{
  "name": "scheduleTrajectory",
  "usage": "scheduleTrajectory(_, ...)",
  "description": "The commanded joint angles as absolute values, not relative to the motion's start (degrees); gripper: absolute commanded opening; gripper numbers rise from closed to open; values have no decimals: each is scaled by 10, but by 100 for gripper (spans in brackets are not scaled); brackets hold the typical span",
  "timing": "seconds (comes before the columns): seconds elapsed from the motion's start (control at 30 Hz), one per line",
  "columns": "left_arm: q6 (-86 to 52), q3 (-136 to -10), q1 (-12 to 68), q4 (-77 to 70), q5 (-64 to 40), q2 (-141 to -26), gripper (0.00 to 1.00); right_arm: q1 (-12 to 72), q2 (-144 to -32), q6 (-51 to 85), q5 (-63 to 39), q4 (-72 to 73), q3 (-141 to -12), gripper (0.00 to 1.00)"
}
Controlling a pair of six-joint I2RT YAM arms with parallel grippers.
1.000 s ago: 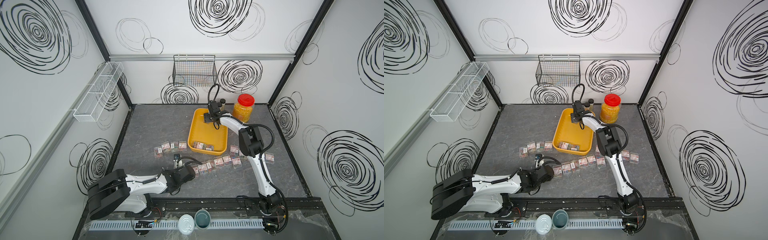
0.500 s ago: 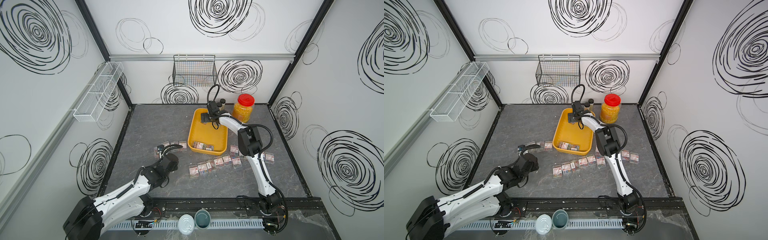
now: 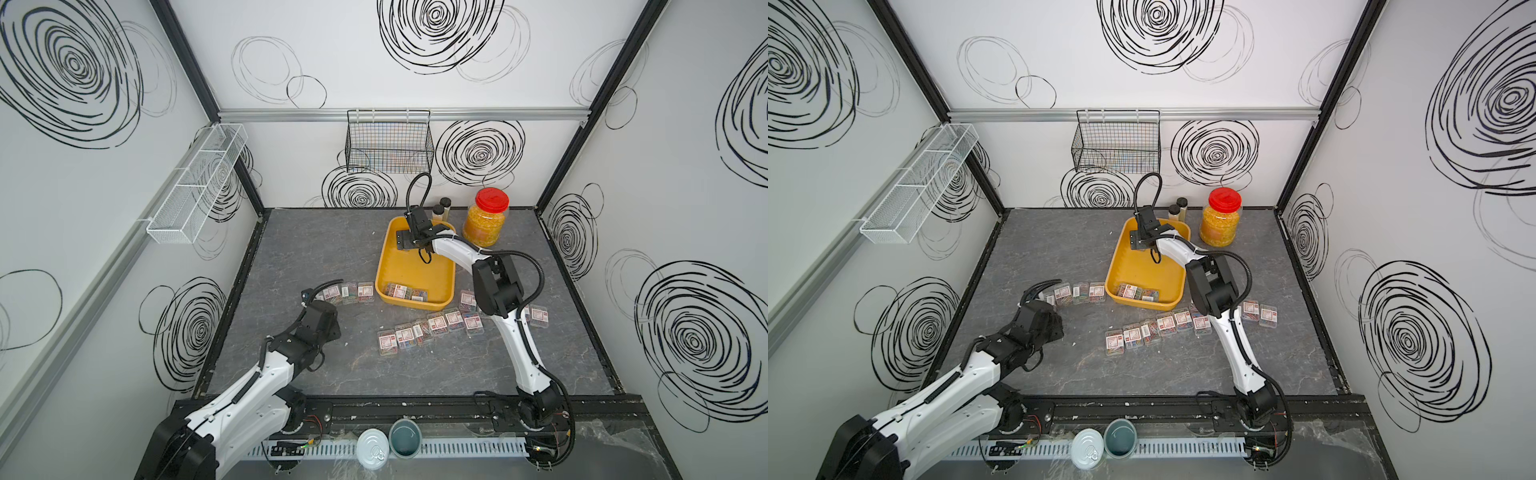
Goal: Take the paper clips out of the storage box
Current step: Pick up the boxed paper clips from the storage box.
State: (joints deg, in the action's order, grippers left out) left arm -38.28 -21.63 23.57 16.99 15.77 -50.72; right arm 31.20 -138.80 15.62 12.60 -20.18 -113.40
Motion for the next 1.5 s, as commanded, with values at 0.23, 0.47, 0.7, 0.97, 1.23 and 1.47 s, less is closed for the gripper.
scheduleTrajectory(0.23,-341,-212,230,149,189,-464,62,318,-1316,148,85,-202,-1053,92)
scheduleTrajectory(0.47,-346,-187,230,144,193,-403,74,331,-1305,162,89,-203,-1075,94)
scheduleTrajectory(0.7,-347,-186,230,142,192,-404,75,337,-1310,173,113,-205,-1072,95)
scheduleTrajectory(0.97,-349,-184,233,144,196,-395,75,340,-1363,180,125,-232,-1115,88)
scheduleTrajectory(1.23,-354,-177,234,151,208,-364,77,343,-1394,200,135,-240,-1129,75)
scheduleTrajectory(1.47,-354,-177,235,153,207,-358,77,348,-1404,206,147,-248,-1134,73)
